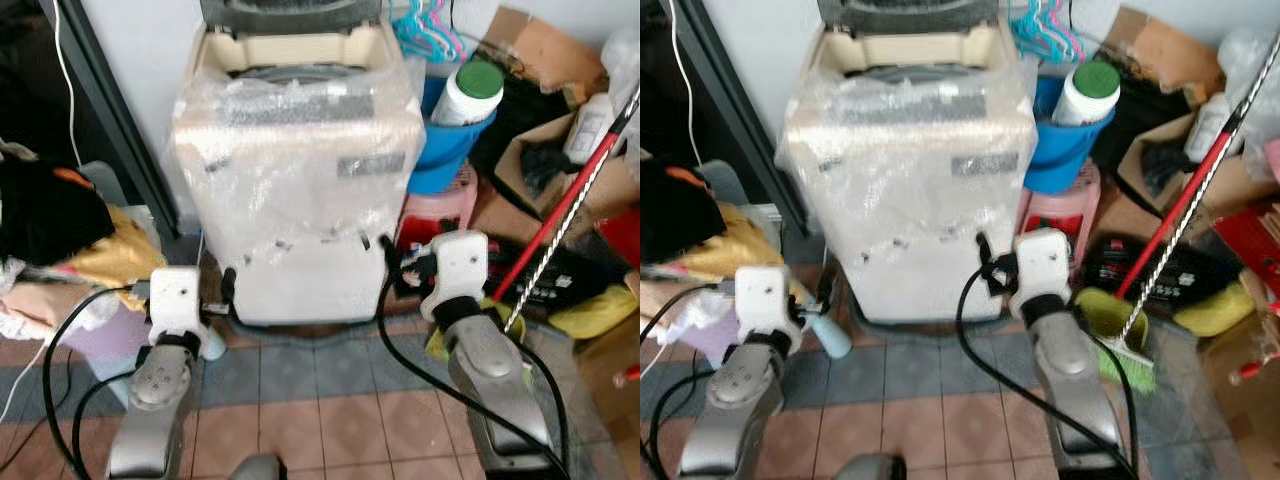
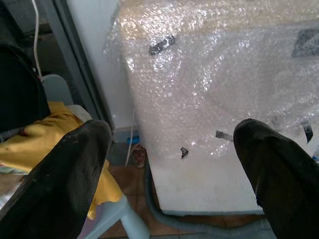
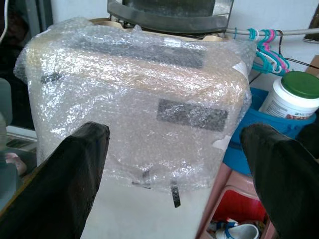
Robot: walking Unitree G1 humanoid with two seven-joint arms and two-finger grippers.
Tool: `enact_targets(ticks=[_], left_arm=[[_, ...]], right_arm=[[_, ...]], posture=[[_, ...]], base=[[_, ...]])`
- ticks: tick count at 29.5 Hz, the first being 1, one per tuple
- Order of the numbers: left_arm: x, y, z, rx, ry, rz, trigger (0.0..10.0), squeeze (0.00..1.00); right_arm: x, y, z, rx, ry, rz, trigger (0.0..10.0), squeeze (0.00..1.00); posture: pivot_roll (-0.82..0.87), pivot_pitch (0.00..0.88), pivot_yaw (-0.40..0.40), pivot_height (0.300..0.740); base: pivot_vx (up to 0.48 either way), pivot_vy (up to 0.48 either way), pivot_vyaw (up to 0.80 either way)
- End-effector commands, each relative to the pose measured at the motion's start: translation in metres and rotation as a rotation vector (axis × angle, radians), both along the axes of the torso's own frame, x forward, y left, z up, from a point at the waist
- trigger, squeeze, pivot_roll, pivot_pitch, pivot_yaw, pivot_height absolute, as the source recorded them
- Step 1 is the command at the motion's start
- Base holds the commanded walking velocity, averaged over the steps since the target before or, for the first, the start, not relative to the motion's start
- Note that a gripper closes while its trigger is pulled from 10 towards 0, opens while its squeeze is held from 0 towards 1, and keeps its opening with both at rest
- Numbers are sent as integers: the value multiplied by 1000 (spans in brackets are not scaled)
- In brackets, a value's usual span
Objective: Clothes washing
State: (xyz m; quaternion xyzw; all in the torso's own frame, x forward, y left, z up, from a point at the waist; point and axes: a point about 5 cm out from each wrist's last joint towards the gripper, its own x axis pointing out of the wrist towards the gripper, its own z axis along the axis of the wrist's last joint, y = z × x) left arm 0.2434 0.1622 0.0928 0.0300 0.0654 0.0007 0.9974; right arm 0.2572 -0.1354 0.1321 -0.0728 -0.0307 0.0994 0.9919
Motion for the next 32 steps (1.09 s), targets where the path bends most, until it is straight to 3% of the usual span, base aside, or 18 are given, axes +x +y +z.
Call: enact_targets(ticks=[1, 11, 17, 32], left_arm=[[-2, -2, 1, -11, 0, -13, 10000, 0], [1, -1, 1, 12, 2, -2, 10000, 0], [1, 5, -3, -42, 25, 42, 10000, 0], [2, 5, -2, -49, 27, 42, 10000, 0]], right_arm=[[0, -4, 3, 1, -13, -8, 10000, 0], [2, -3, 3, 30, -12, -9, 10000, 0], [1, -6, 1, 62, 2, -28, 10000, 0], [-1, -8, -2, 101, 21, -52, 10000, 0]], posture=[[-18, 0, 28, 740], [-16, 0, 30, 740], [-18, 0, 30, 740], [-17, 0, 30, 740]], base=[[0, 0, 788], [0, 107, 748], [0, 480, 0], [0, 480, 0]])
